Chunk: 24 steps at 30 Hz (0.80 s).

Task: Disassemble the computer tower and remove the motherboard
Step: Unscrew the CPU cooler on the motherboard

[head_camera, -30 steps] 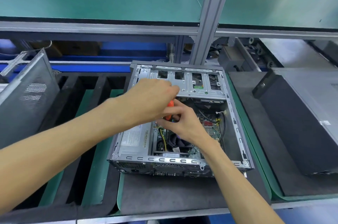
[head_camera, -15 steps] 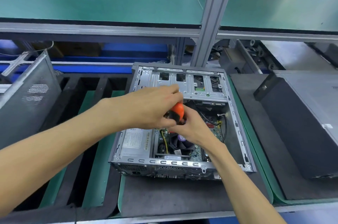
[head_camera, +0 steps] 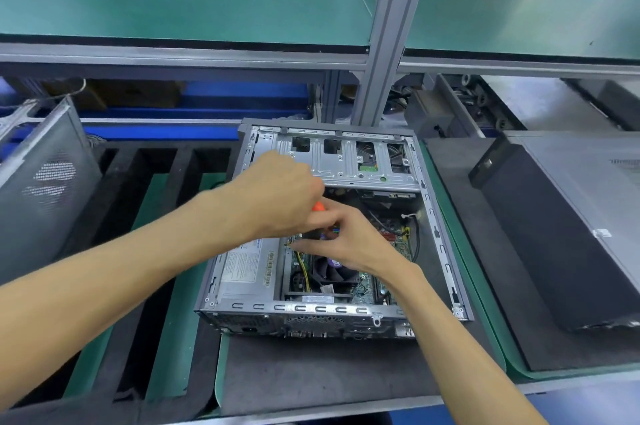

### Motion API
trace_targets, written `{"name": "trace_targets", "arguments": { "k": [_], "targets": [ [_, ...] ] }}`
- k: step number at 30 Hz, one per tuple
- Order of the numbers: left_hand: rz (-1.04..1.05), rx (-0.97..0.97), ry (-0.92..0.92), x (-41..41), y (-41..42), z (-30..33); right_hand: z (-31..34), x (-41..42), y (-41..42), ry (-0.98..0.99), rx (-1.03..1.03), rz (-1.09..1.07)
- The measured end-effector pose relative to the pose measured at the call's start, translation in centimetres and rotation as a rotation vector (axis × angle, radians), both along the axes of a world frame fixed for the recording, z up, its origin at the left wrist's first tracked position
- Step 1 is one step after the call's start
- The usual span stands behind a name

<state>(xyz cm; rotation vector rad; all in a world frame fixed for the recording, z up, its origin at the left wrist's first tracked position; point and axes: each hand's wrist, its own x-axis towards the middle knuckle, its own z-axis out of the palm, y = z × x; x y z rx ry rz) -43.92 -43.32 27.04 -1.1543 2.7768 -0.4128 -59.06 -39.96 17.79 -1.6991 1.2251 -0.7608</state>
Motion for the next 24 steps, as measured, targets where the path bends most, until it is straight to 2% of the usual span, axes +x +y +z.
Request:
{"name": "trace_targets", "arguments": {
  "k": [3, 4, 7, 9, 15, 20, 22, 24],
  "targets": [
    [0.128, -0.092, 0.069, -0.1, 1.1, -0.8, -0.5, 0.2, 0.2, -0.007, 0.004, -0.056],
    [0.108, -0.062, 0.101, 0.3, 1.2, -0.8, -0.6, 0.1, 0.1, -0.012, 0.002, -0.055],
    [-0.078, 0.333, 0.195, 1.5, 1.3, 0.5, -0.5, -0.2, 0.0, -0.001, 0.01, -0.045],
    [-0.13, 0.471, 0.2, 1.7, 0.9, 1.4, -0.2, -0.2, -0.1, 0.028, 0.01, 0.002],
    [-0.081, 0.331, 0.16, 0.9, -0.9, 1.3, -0.2, -0.2, -0.4, 0.031, -0.039, 0.015],
    [0.053, 0.062, 0.075, 0.2, -0.9, 0.9, -0.1, 0.0, 0.2, -0.028, 0.002, -0.006],
    [0.098, -0.008, 0.109, -0.7, 0.4, 0.1, -0.2, 0.4, 0.5, -0.023, 0.026, -0.011],
    [0.131, 0.03, 0.182, -1.3, 1.5, -0.8, -0.7, 0.5, 0.8, -0.003, 0.059, 0.0]
  ]
}}
